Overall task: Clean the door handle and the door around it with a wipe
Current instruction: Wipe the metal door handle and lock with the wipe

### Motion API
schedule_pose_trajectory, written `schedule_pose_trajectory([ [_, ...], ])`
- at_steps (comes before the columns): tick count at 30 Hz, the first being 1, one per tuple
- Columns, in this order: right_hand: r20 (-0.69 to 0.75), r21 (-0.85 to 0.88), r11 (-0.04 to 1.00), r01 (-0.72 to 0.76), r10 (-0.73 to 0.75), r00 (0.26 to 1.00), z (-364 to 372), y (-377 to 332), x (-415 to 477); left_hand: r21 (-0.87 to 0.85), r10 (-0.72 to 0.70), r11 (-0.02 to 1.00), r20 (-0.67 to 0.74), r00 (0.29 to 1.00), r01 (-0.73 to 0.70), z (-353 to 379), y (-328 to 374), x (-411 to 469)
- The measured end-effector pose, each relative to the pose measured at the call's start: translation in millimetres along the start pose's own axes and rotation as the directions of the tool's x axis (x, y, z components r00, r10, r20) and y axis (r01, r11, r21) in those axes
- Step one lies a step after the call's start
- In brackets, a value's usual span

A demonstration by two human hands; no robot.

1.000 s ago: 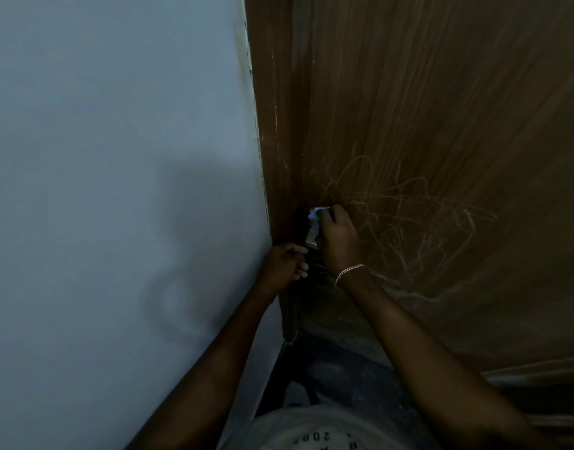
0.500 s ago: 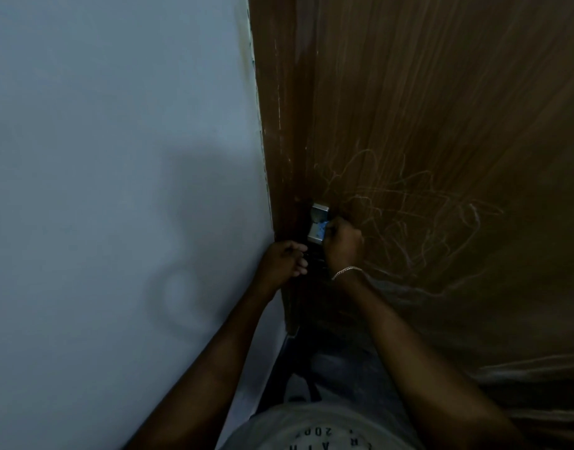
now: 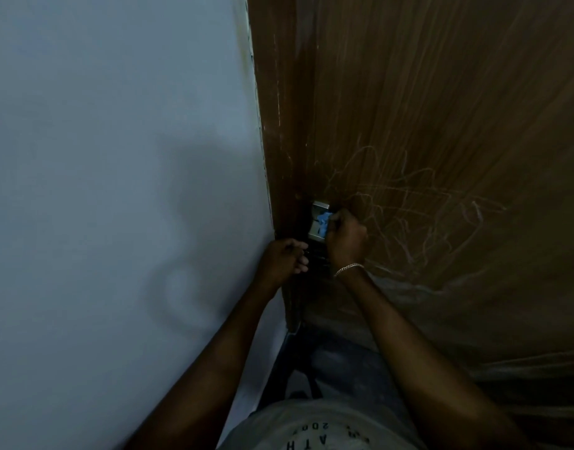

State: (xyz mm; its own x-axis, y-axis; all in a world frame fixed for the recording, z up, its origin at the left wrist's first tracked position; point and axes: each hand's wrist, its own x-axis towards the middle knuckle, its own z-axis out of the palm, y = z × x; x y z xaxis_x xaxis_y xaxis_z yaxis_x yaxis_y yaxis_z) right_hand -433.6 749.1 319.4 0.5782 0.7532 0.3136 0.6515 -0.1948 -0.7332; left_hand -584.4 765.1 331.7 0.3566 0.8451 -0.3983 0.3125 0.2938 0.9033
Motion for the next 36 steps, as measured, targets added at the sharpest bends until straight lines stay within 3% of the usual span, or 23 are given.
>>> schedule_pose_trajectory([
  [18, 0.038, -0.043, 0.998, 0.048, -0.046, 0.998, 2, 3, -1, -0.005, -0.003, 1.0, 0.002, 1.0, 0.003, 2, -4, 8],
  [26, -0.018, 0.192, 0.973, 0.127, -0.126, 0.992, -27, 5, -4, -0.017, -0.089, 0.996, 0.03, 0.996, 0.089, 11, -29, 19],
  [31, 0.017, 0.29, 0.955, 0.058, -0.065, 0.998, -41, 28, -47, -0.027, -0.256, 0.966, 0.057, 0.965, 0.258, 32, -56, 32],
  [36, 0.122, 0.378, 0.9, -0.218, 0.185, 0.975, -34, 58, -78, -0.024, -0.242, 0.97, 0.056, 0.969, 0.243, 52, -72, 45],
])
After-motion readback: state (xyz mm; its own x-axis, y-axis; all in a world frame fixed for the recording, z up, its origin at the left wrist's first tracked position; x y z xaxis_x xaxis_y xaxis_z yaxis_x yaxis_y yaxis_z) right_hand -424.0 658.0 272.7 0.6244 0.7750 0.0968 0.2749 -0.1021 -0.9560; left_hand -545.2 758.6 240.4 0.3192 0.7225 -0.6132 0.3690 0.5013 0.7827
